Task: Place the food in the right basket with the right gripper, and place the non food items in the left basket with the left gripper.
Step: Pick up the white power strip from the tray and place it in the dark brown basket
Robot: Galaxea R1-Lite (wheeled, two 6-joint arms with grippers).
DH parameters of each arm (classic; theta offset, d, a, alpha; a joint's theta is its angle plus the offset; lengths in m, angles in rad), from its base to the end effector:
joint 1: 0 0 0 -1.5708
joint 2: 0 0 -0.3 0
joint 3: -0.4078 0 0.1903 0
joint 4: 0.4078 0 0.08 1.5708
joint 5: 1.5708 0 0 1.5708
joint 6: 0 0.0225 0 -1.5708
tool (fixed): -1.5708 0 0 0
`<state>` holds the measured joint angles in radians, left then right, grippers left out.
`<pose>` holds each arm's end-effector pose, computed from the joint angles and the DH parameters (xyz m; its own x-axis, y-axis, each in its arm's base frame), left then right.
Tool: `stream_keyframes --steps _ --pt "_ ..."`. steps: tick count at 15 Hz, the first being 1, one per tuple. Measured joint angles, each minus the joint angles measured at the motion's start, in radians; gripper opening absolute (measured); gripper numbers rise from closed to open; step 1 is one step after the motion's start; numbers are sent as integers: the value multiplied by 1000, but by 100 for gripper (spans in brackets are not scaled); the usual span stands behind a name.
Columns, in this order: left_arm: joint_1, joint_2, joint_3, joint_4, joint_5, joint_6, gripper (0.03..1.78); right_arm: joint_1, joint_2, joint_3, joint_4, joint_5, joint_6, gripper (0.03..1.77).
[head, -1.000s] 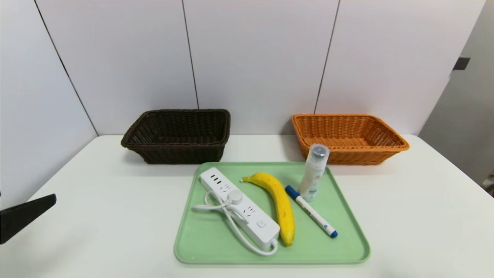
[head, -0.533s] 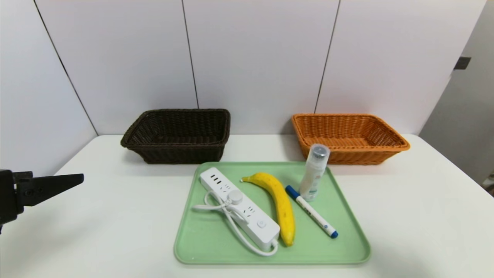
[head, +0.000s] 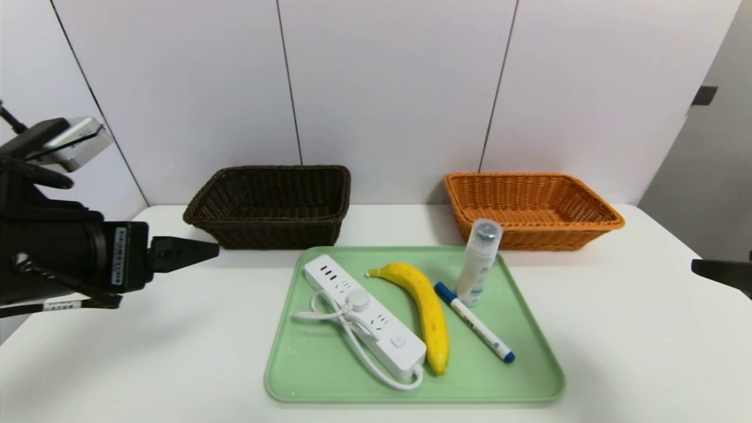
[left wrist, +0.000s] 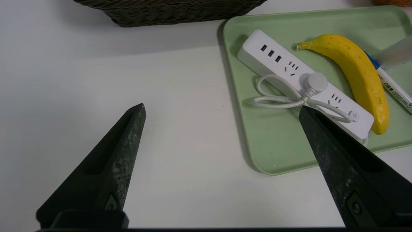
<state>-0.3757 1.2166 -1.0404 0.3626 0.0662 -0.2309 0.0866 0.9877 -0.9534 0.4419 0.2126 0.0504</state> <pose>0.1579 -0.0607 0.2725 0.8210 -0.2527 -0.5120 0.1958 0.9669 -0.1634 0.1018 0.0136 0.2731 0.8472 0.2853 -0.4481 -0.2480 0.9584 0.1414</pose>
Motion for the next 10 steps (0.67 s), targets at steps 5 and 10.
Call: stream_keyframes --steps 5,10 --pt "-162 153 -119 10 48 -145 169 111 84 -127 13 -1 3 170" --pt "-294 321 -210 68 134 -291 169 151 156 -151 5 -1 11 170"
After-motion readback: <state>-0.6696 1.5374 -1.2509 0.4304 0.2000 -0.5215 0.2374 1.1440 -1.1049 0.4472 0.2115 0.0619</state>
